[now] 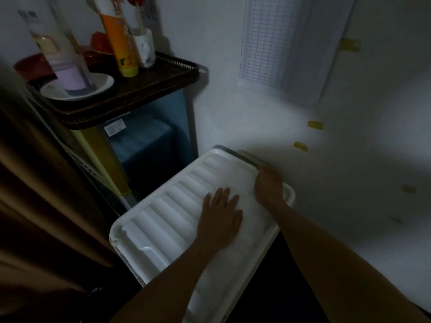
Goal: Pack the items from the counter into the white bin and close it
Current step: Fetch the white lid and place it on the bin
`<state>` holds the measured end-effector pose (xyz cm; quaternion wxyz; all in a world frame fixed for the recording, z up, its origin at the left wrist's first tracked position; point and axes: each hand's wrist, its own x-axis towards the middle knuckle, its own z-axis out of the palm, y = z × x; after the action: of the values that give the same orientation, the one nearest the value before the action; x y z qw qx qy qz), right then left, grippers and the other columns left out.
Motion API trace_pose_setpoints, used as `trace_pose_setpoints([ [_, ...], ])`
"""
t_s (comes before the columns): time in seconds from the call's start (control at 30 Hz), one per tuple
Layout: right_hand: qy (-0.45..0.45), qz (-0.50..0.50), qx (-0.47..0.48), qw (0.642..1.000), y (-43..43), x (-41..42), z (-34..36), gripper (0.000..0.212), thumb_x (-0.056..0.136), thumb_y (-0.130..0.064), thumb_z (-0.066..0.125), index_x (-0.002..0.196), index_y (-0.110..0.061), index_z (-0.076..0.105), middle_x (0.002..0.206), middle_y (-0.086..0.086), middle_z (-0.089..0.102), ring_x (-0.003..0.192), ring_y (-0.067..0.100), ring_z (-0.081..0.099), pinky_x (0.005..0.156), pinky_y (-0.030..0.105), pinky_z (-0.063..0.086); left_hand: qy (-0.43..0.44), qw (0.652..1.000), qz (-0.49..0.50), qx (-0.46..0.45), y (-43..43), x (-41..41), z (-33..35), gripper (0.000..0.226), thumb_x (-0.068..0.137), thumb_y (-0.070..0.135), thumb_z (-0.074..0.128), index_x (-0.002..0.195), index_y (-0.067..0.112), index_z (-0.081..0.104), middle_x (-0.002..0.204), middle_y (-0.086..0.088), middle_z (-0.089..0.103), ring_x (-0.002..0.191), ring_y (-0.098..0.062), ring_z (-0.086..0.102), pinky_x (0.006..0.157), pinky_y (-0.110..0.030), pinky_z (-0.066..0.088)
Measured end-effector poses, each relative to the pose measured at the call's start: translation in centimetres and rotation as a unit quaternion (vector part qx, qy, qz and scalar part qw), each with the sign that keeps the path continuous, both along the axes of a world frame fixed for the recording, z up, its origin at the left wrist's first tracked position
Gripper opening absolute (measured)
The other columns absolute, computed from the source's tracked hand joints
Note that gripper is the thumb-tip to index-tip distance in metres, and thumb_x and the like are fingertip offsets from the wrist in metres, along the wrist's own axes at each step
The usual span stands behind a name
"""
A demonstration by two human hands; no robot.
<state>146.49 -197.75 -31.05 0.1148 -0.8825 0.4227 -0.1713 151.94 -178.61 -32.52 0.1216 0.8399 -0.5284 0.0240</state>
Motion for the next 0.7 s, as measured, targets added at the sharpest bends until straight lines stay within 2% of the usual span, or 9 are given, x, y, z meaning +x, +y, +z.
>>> trace_pose_setpoints([
  [0.27, 0.05, 0.005, -0.03, 0.998, 0.4, -0.4, -0.4, 0.038, 0.102, -0.029, 0.034, 0.129, -0.012, 0.053, 0.125, 0.014, 0.061, 0.115, 0.034, 0.055, 0.098, 0.042, 0.039, 0.002, 1.0, -0.002, 0.003, 0.1, 0.3, -0.2, 0.059, 0.099, 0.053, 0.016, 0.15, 0.028, 0.032, 0.161, -0.001, 0.019, 0.149, -0.019, 0.012, 0.121, -0.045, 0.003],
  [0.47, 0.059, -0.025, -0.052, 0.997, 2.0, -2.3, -0.5, 0.035, 0.1, -0.023, 0.039, 0.13, -0.013, 0.053, 0.122, 0.016, 0.062, 0.11, 0.035, 0.058, 0.096, 0.042, 0.038, 0.011, 0.999, -0.034, 0.016, 1.3, -0.1, 0.1, 0.058, 0.099, 0.053, 0.018, 0.151, 0.029, 0.029, 0.162, 0.002, 0.015, 0.15, -0.016, 0.008, 0.121, -0.043, 0.001],
  [0.7, 0.11, -0.073, -0.015, 0.991, 4.4, -6.3, -0.1, 0.044, 0.096, -0.015, 0.036, 0.14, -0.013, 0.041, 0.138, 0.013, 0.05, 0.124, 0.033, 0.048, 0.103, 0.042, 0.033, 0.007, 0.995, -0.095, 0.02, 3.1, -1.1, 0.2, 0.057, 0.099, 0.054, 0.019, 0.15, 0.031, 0.03, 0.161, 0.004, 0.019, 0.149, -0.016, 0.012, 0.12, -0.043, 0.008],
])
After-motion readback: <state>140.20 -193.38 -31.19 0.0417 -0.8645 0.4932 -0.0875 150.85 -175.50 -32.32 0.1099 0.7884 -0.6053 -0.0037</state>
